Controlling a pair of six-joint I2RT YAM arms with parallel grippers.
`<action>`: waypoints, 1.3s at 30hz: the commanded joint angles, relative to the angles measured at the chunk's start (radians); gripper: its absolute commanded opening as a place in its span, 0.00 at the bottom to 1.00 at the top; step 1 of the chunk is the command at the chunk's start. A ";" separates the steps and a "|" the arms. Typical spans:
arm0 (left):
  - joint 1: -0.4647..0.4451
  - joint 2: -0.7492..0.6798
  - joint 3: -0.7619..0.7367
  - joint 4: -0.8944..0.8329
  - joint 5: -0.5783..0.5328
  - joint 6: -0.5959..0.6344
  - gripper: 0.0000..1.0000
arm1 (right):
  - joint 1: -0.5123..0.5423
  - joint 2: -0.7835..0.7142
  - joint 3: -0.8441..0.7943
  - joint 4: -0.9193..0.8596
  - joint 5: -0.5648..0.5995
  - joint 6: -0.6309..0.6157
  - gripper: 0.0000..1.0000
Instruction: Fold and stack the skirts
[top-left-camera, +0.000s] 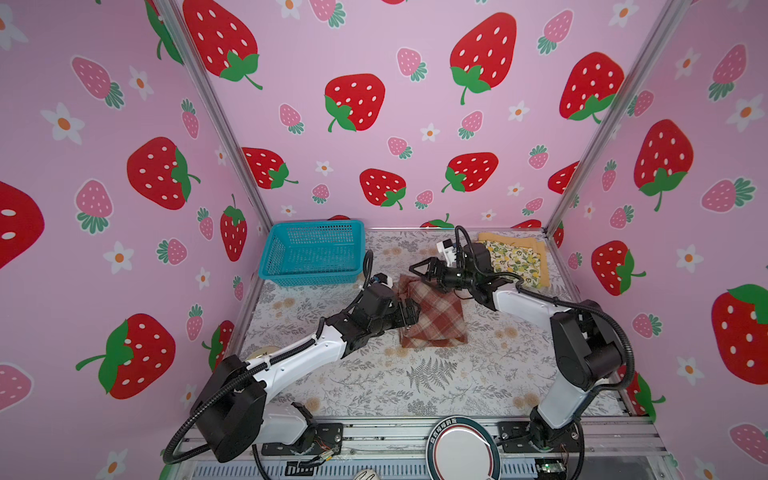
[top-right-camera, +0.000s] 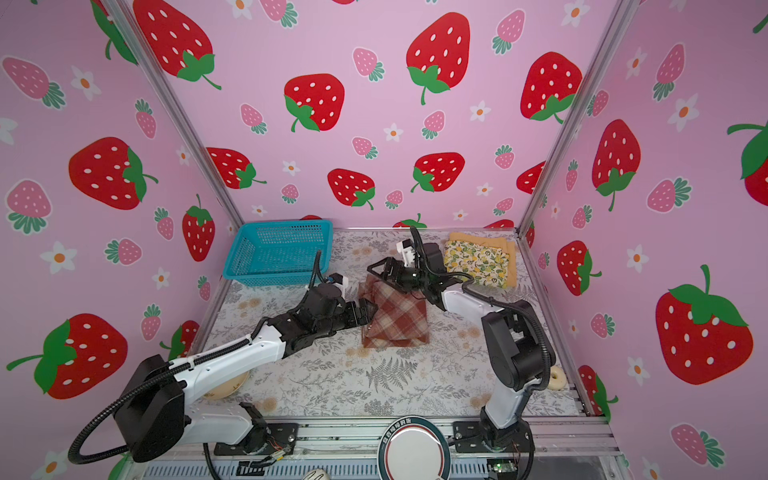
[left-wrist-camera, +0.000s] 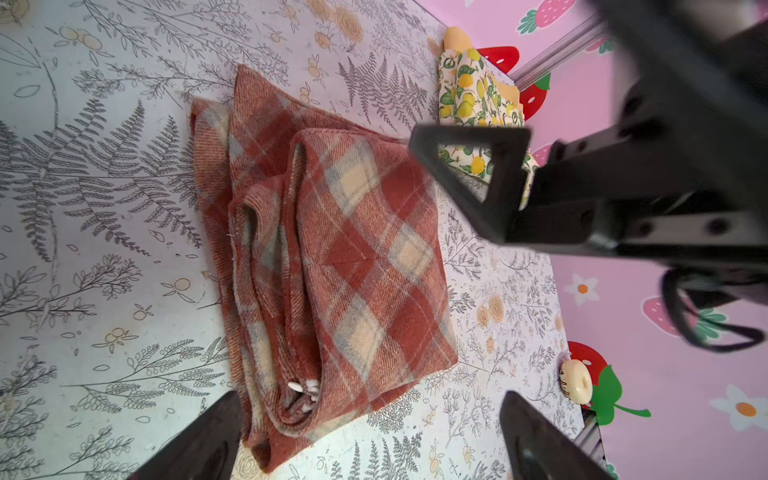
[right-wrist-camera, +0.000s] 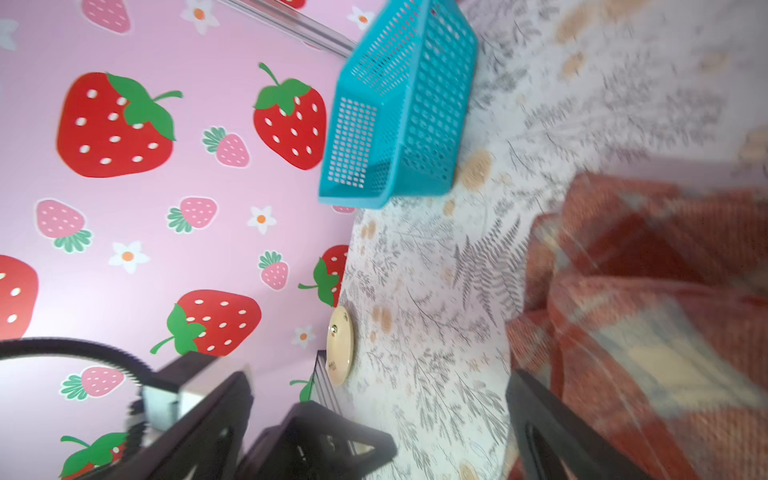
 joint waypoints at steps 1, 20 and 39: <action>-0.020 0.018 0.056 -0.005 0.012 0.008 0.98 | -0.036 -0.020 0.054 -0.107 0.018 -0.066 1.00; -0.123 0.405 0.157 0.248 0.084 -0.156 0.96 | -0.121 0.264 0.108 -0.213 0.036 -0.277 0.99; -0.022 0.406 -0.041 0.265 0.000 -0.164 0.95 | -0.138 0.055 -0.491 0.323 0.219 -0.035 1.00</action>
